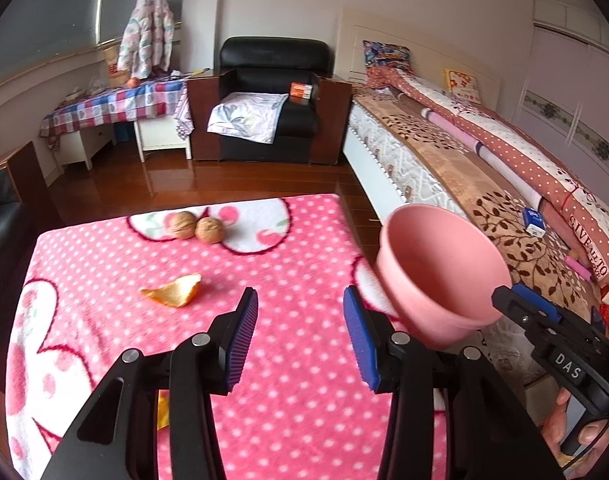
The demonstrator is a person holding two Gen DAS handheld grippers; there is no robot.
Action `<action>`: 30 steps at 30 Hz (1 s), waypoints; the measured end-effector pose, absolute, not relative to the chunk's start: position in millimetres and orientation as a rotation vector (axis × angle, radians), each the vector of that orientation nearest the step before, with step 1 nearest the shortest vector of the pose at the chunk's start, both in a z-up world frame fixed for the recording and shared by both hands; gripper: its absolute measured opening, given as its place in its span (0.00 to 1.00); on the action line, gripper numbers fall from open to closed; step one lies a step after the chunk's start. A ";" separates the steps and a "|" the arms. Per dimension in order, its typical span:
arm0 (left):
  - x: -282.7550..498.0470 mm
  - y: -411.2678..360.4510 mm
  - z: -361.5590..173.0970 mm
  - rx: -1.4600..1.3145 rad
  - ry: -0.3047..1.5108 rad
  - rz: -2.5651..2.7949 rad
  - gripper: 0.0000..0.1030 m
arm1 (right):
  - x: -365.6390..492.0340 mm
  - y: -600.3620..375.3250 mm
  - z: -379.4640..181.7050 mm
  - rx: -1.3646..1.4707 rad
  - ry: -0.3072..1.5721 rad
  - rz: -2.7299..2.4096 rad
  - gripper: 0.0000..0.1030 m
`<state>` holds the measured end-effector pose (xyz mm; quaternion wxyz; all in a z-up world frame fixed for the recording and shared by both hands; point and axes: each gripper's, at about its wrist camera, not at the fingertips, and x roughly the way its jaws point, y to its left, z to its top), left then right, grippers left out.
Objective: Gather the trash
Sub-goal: 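Move both tools back over the table toward the remaining trash, then lower the left gripper onto the yellow wrapper while the right gripper approaches the orange peel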
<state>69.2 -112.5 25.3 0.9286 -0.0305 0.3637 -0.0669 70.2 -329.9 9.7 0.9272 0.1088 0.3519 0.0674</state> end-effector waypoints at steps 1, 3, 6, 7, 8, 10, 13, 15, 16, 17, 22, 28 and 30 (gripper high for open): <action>67.0 -108.0 24.7 -0.065 0.746 -0.130 0.42 | 70.0 -328.1 9.6 0.223 0.724 0.143 0.40; 63.3 -100.2 23.9 -0.068 0.747 -0.119 0.42 | 68.8 -323.0 9.7 0.220 0.730 0.156 0.40; 56.6 -87.5 22.2 -0.072 0.749 -0.104 0.42 | 68.4 -317.8 10.1 0.212 0.735 0.169 0.40; 54.8 -83.4 21.8 -0.073 0.750 -0.098 0.42 | 67.9 -315.3 10.2 0.209 0.737 0.174 0.40; 53.1 -80.5 21.3 -0.075 0.751 -0.094 0.42 | 67.5 -313.3 10.0 0.206 0.739 0.180 0.40; 48.7 -73.5 20.1 -0.080 0.752 -0.083 0.42 | 66.6 -309.3 9.6 0.203 0.745 0.190 0.40; 43.8 -63.7 19.2 -0.089 0.753 -0.069 0.42 | 64.9 -301.4 8.8 0.194 0.755 0.206 0.40; 41.3 -57.9 18.9 -0.093 0.753 -0.061 0.42 | 64.1 -298.2 8.3 0.189 0.760 0.214 0.40; 39.6 -54.8 18.5 -0.094 0.753 -0.056 0.42 | 63.6 -295.5 8.0 0.186 0.765 0.221 0.40; 38.1 -52.5 18.1 -0.095 0.753 -0.053 0.42 | 62.9 -293.9 7.6 0.185 0.767 0.224 0.40; 28.7 -39.0 16.1 -0.088 0.750 -0.036 0.42 | 61.8 -286.4 5.0 0.184 0.783 0.247 0.40; 17.6 -24.7 11.9 -0.078 0.750 -0.014 0.47 | 61.3 -276.4 -0.7 0.191 0.816 0.278 0.40; 13.2 -19.3 9.6 -0.078 0.755 -0.007 0.47 | 60.6 -272.2 -2.4 0.189 0.825 0.288 0.40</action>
